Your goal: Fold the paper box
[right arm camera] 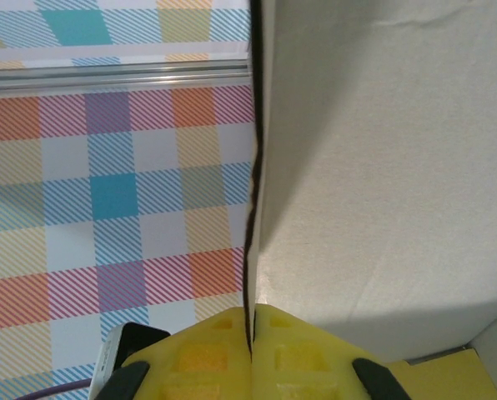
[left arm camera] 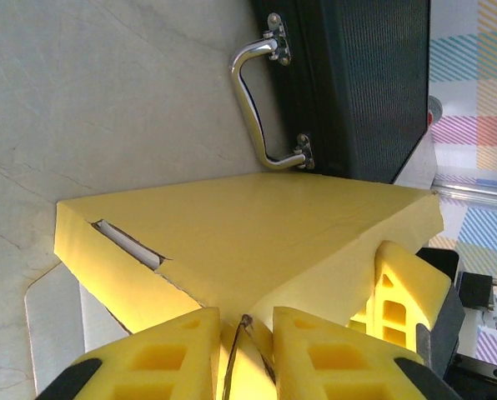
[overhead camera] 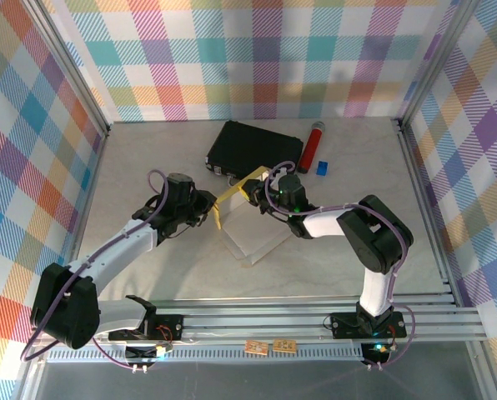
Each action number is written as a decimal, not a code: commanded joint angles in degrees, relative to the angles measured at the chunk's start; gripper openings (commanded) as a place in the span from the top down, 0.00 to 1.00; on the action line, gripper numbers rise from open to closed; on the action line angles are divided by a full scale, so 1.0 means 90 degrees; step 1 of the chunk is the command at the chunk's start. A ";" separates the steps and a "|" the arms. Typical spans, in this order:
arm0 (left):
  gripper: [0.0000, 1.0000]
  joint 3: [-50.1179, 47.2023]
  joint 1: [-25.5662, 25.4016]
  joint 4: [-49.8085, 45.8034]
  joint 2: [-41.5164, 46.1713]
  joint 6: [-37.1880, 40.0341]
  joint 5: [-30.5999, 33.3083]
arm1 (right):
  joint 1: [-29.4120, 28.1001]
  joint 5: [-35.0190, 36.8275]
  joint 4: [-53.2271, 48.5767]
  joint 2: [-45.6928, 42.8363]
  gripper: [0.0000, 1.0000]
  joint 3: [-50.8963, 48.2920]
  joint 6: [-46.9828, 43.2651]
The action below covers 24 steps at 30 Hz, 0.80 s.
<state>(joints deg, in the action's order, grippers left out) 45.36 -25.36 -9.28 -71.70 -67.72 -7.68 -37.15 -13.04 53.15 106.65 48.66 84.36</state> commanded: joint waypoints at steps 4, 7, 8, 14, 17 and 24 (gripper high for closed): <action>0.78 -0.0272 -0.0111 -0.0347 0.0196 0.0229 0.0182 | 0.0006 -0.0168 0.0455 0.0322 1.00 -0.0212 -0.0237; 0.78 -0.0370 -0.0127 -0.0350 0.0279 0.0372 0.0282 | 0.0006 -0.0211 0.0573 0.0404 1.00 -0.0261 -0.0233; 0.78 -0.0408 -0.0131 -0.0342 0.0317 0.0412 0.0310 | 0.0007 -0.0221 0.0624 0.0433 1.00 -0.0282 -0.0227; 0.73 -0.0602 -0.0194 -0.0126 0.0546 0.0503 0.0337 | 0.0006 -0.0241 0.0658 0.0484 1.00 -0.0357 -0.0256; 0.64 -0.0581 -0.0193 -0.0108 0.0726 0.0460 0.0281 | 0.0006 -0.0251 0.0648 0.0503 1.00 -0.0366 -0.0252; 0.53 -0.0337 -0.0195 -0.0079 0.0793 0.0049 -0.0092 | 0.0006 -0.0258 0.0606 0.0523 1.00 -0.0319 -0.0233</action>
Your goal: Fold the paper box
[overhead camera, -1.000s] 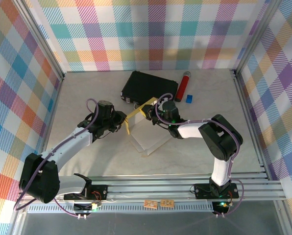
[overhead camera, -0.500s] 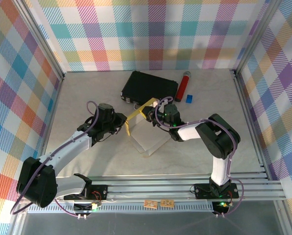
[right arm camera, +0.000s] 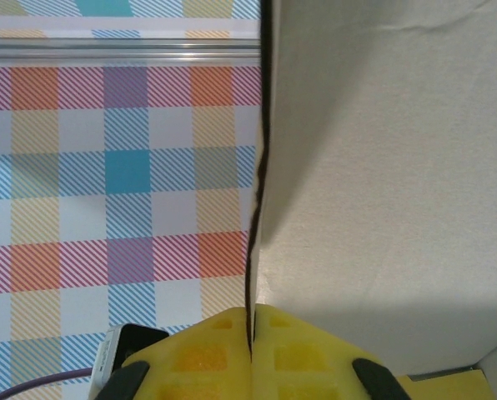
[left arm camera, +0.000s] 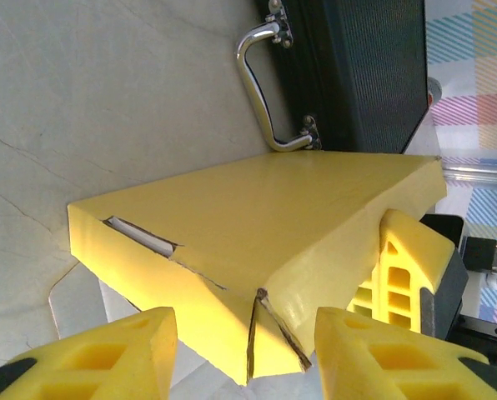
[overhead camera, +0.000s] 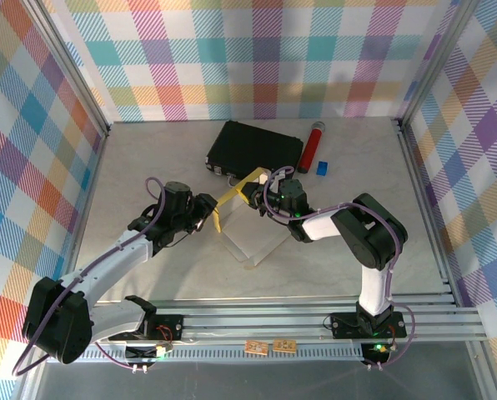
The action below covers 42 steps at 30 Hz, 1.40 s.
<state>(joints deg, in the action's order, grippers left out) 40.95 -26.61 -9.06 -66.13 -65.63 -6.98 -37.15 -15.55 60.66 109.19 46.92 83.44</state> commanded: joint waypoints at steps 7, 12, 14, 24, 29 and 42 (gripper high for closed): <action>0.61 -0.0067 -0.0061 0.0092 0.0227 -0.0619 -0.0198 | 0.0007 0.0009 -0.0228 0.0251 1.00 -0.0126 -0.0103; 0.64 -0.0185 -0.0103 0.0430 0.0103 -0.0804 -0.0231 | 0.0006 -0.0001 -0.0246 0.0261 1.00 -0.0109 -0.0102; 0.64 -0.0194 -0.0143 0.0440 0.0077 -0.0823 -0.0211 | 0.0007 -0.0001 -0.0251 0.0261 1.00 -0.0111 -0.0097; 0.73 -0.0398 -0.0256 0.0318 0.0042 -0.0775 -0.0044 | 0.0006 -0.0020 -0.0259 0.0319 1.00 -0.0059 -0.0065; 0.77 -0.0520 -0.0256 0.0303 -0.0022 -0.0736 -0.0043 | 0.0006 -0.0020 -0.0256 0.0329 1.00 -0.0049 -0.0052; 0.77 -0.0043 -0.0276 -0.0701 -0.0241 -0.0056 0.0089 | 0.0006 -0.0045 -0.0319 0.0388 1.00 0.0031 -0.0034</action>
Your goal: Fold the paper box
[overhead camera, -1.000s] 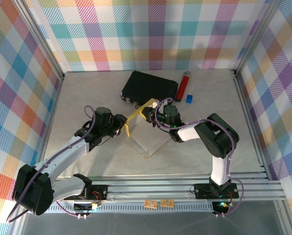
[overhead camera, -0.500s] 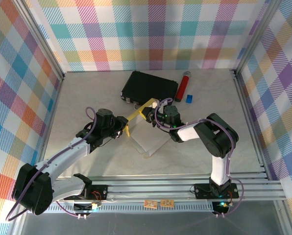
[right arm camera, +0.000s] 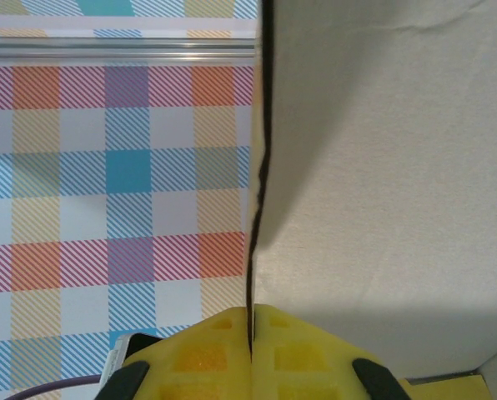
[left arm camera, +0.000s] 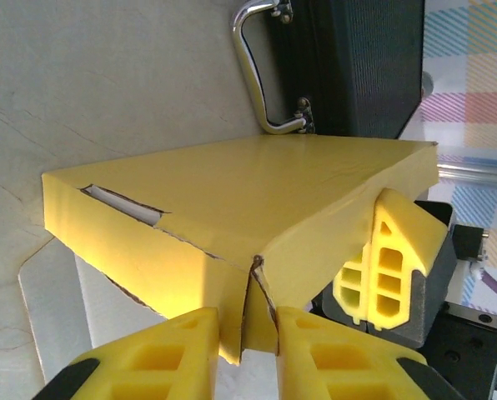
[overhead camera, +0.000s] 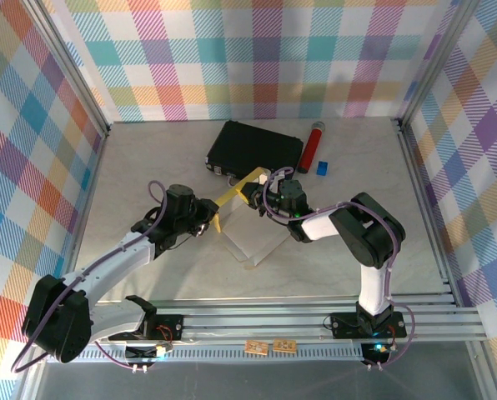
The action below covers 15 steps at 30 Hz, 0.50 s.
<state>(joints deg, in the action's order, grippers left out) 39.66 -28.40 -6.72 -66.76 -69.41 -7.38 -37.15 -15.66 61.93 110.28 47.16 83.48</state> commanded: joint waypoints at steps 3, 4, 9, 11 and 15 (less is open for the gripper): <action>0.77 0.0221 -0.0106 -0.1401 -0.0237 0.0560 0.0209 | 0.0006 -0.0028 -0.0480 0.0274 1.00 0.0012 -0.0039; 0.77 0.0222 -0.0115 -0.1416 -0.0252 0.0583 0.0209 | 0.0001 -0.0028 -0.0485 0.0276 1.00 0.0018 -0.0038; 0.80 0.0164 -0.0135 -0.1275 -0.0342 0.0563 0.0147 | 0.0006 -0.0047 -0.0487 0.0310 1.00 0.0033 -0.0021; 0.89 0.0148 -0.0135 -0.1229 -0.0369 0.0563 0.0147 | 0.0006 -0.0054 -0.0494 0.0315 1.00 0.0039 -0.0019; 0.94 0.0206 -0.0135 -0.1204 -0.0320 0.0587 0.0190 | 0.0006 -0.0074 -0.0526 0.0315 1.00 0.0050 -0.0018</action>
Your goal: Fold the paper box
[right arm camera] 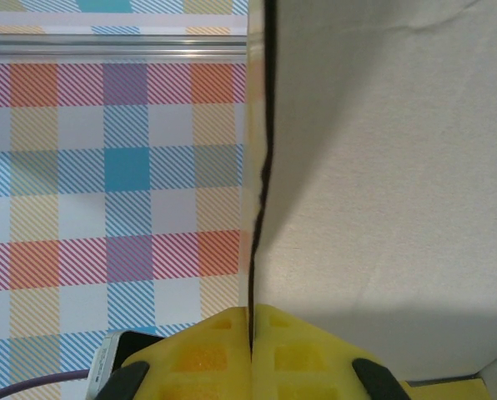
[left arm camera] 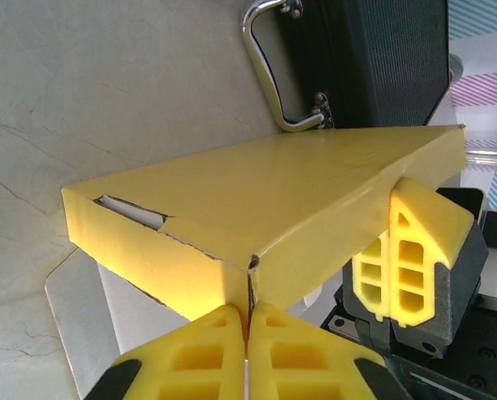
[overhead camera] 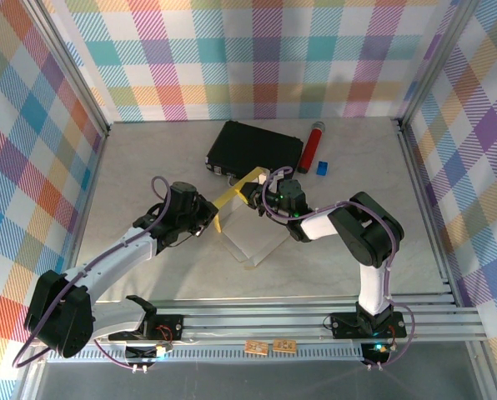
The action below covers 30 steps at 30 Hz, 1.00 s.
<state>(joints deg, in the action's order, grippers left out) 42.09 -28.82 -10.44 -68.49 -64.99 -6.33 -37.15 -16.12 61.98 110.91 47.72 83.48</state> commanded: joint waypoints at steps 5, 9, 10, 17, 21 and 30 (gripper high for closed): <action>0.65 0.0330 -0.0089 -0.1224 0.0077 0.0257 0.0188 | 0.0007 -0.0025 -0.0558 0.0242 1.00 -0.0004 -0.0009; 0.55 0.0573 -0.0099 -0.1660 0.0402 0.0504 0.0384 | 0.0008 -0.0016 -0.0596 0.0228 1.00 0.0001 -0.0017; 0.54 0.0664 -0.0100 -0.1822 0.0418 0.0634 0.0398 | 0.0006 -0.0016 -0.0607 0.0225 1.00 0.0017 -0.0012; 0.60 0.0816 -0.0619 -0.2423 0.0509 0.1820 0.0767 | 0.0007 -0.0025 -0.0665 0.0254 1.00 0.0087 0.0001; 0.61 0.0610 -0.1070 -0.2326 0.0358 0.2689 0.1371 | 0.0012 -0.0016 -0.0685 0.0251 1.00 0.0096 0.0006; 0.52 0.0227 -0.1871 -0.1023 -0.0550 0.3273 0.3329 | 0.0017 0.0004 -0.0701 0.0254 1.00 0.0095 0.0031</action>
<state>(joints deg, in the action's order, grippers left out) 45.08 -42.85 -24.93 -70.98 -39.33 14.61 -37.15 -16.34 60.47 110.98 48.77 83.50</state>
